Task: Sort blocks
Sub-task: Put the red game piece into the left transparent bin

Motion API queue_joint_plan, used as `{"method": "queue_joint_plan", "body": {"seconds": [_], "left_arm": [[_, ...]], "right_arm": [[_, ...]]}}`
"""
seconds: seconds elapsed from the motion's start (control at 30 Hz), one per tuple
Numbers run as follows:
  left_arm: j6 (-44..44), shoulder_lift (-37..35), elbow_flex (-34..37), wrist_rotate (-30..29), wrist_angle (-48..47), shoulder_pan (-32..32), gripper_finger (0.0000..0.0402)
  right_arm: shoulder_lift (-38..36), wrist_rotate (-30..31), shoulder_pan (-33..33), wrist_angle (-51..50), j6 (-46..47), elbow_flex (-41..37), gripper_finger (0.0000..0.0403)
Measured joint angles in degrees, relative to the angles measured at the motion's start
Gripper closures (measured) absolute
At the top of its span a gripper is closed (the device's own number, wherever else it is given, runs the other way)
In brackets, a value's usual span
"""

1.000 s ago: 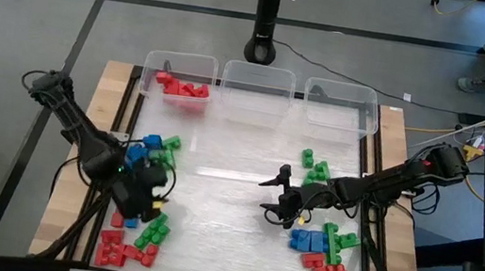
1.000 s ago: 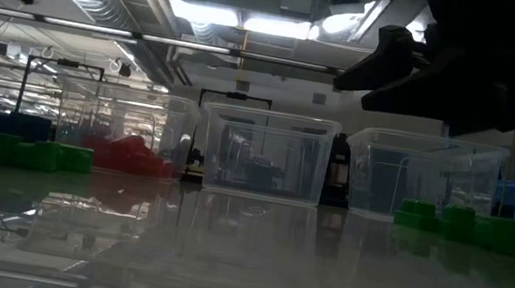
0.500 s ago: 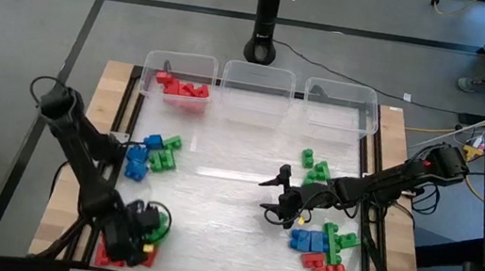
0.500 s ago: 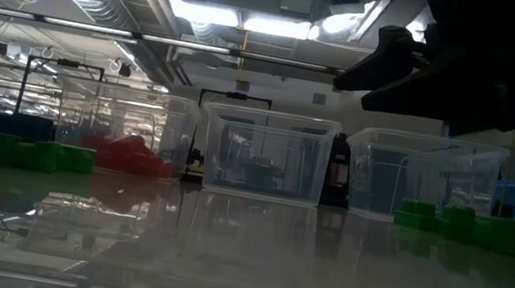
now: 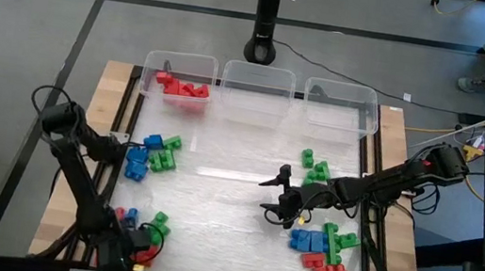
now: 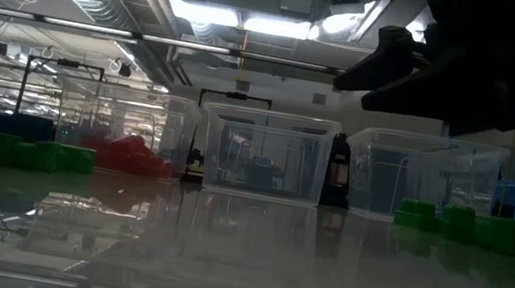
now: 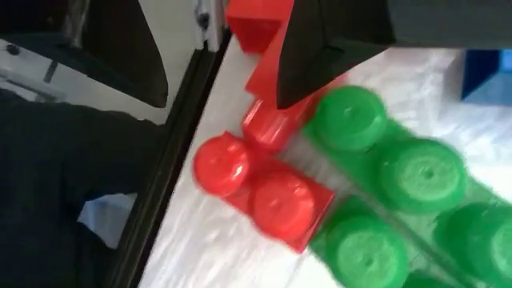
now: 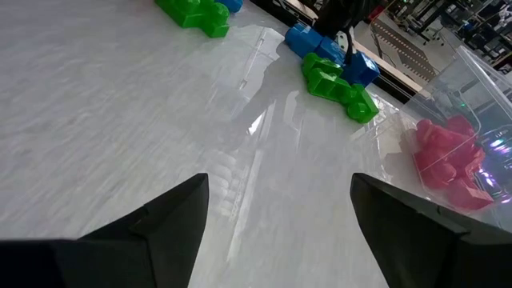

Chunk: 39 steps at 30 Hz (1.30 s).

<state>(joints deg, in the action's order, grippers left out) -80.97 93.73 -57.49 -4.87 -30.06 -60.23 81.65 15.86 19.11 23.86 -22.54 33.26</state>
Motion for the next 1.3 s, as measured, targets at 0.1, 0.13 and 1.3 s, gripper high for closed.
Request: {"method": "queue_joint_plan", "body": {"seconds": [0.1, 0.13, 1.3], "left_arm": [[0.0, 0.0, 0.0, 0.0, -1.0, -0.6, 0.0178], [0.0, 0.0, 0.0, 0.0, -1.9, -0.8, 0.0178], [17.2, -3.5, 0.1, 0.5, -16.9, 5.1, 0.0178]], "right_arm": [[0.0, 0.0, 0.0, 0.0, 0.0, 0.0, 0.0097], [0.0, 0.0, 0.0, 0.0, 0.0, 0.0, 0.0097], [0.0, 1.6, 0.0, 0.0, 0.0, 0.0, 0.0097]]}}
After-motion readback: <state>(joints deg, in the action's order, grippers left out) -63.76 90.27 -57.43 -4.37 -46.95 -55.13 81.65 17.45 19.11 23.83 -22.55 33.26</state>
